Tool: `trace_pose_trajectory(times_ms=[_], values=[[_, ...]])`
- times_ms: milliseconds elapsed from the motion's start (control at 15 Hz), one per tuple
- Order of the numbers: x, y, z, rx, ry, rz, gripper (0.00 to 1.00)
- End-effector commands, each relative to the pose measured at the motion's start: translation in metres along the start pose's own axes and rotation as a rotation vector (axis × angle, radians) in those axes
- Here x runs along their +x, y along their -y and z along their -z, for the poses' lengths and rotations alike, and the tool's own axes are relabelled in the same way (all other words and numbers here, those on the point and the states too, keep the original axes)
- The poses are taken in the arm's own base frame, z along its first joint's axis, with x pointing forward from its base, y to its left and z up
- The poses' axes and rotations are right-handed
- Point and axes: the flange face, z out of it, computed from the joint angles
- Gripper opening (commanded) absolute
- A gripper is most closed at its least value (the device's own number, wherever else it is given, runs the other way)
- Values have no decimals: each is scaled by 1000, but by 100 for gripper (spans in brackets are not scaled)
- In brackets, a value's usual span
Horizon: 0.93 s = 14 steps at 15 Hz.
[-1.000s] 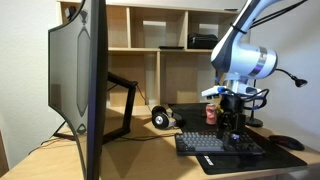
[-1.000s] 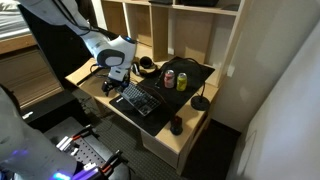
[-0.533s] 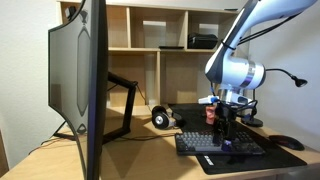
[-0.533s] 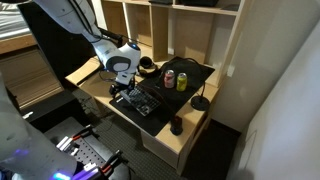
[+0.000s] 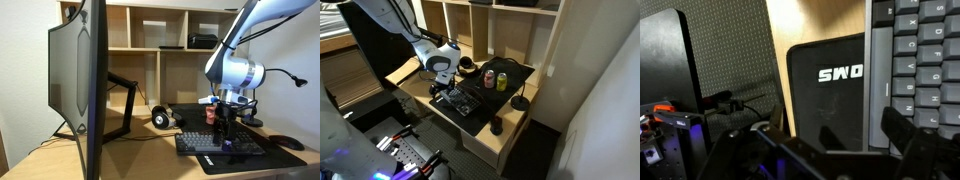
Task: Press the spacebar on the keyboard
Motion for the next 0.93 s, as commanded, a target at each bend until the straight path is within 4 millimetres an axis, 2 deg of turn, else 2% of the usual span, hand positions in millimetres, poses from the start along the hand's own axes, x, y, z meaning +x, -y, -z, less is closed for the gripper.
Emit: trace_pose_trajectory(times_ms=[0,600,867], values=[[0,-1,0,-18,2,-16,100],[4,-5,-3,-61,-37,-49,100],[5,-1,0,-14,-58,-33,100]])
